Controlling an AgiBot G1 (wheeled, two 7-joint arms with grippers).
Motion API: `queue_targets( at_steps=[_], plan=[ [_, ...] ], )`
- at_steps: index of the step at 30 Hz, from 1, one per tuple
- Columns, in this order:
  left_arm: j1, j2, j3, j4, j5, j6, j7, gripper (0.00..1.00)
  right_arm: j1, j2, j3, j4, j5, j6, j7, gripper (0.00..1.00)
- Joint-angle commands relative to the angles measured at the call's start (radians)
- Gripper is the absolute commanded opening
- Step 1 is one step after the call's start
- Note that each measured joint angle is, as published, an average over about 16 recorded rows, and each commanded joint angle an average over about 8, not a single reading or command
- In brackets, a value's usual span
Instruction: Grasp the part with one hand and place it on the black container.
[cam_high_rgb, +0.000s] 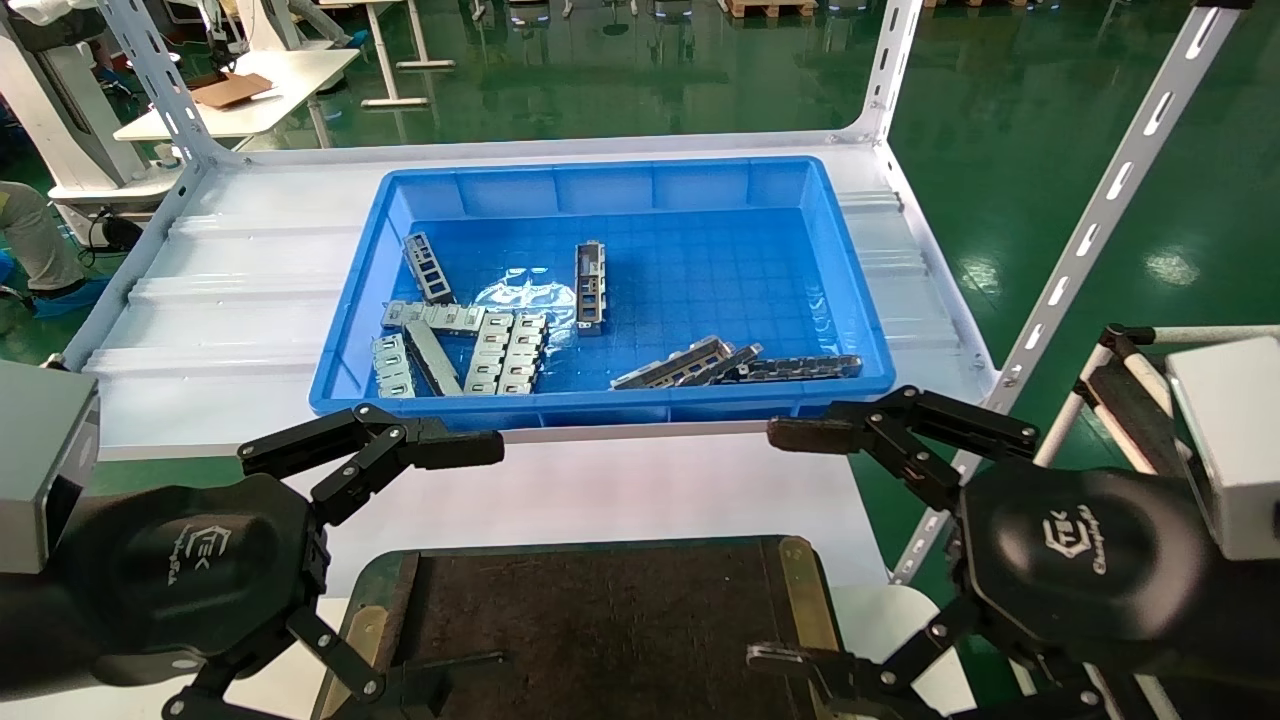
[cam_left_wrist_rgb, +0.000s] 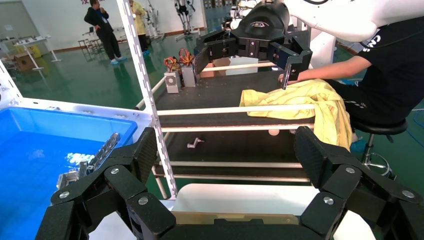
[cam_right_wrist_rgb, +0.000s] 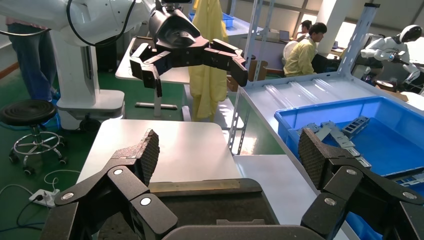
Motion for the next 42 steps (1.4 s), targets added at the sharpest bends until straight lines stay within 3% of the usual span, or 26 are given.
queue_targets(
  at_steps=[1, 42],
  plan=[
    [0.000, 0.000, 0.000, 0.000, 0.000, 0.000, 0.000, 1.00, 0.000, 0.000, 0.000, 0.000, 0.000, 0.000, 0.000, 1.00],
    [-0.008, 0.010, 0.003, -0.002, 0.006, -0.009, 0.001, 1.00, 0.000, 0.000, 0.000, 0.000, 0.000, 0.000, 0.000, 1.00]
  ],
)
